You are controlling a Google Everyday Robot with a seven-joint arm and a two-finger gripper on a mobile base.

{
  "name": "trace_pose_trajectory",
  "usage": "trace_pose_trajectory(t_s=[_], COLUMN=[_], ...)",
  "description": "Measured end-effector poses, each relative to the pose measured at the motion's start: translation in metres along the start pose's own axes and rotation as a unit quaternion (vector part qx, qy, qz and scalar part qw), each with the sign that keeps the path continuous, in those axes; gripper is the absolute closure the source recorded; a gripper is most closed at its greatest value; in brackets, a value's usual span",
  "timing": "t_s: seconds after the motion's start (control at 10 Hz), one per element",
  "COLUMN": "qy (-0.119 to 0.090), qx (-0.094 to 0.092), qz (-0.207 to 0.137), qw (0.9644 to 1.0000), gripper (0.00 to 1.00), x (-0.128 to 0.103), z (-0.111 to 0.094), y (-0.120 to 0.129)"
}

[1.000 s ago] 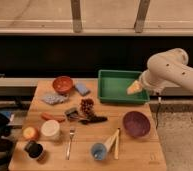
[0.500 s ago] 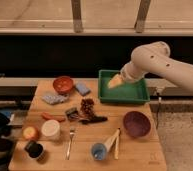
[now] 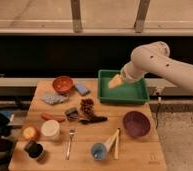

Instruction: Stack bowls on top of each other

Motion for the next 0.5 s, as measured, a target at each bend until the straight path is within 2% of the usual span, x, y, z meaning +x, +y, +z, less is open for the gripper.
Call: trace_pose_trajectory(t_s=[0.3,0.5], qy=[-0.003,-0.008], qx=[-0.020,-0.043], qz=[-0.042,-0.068], qw=[0.9989,0.9967], gripper=[0.20,0.20], x=[-0.011,-0.030], z=[0.020,0.041], y=[0.034,0.074])
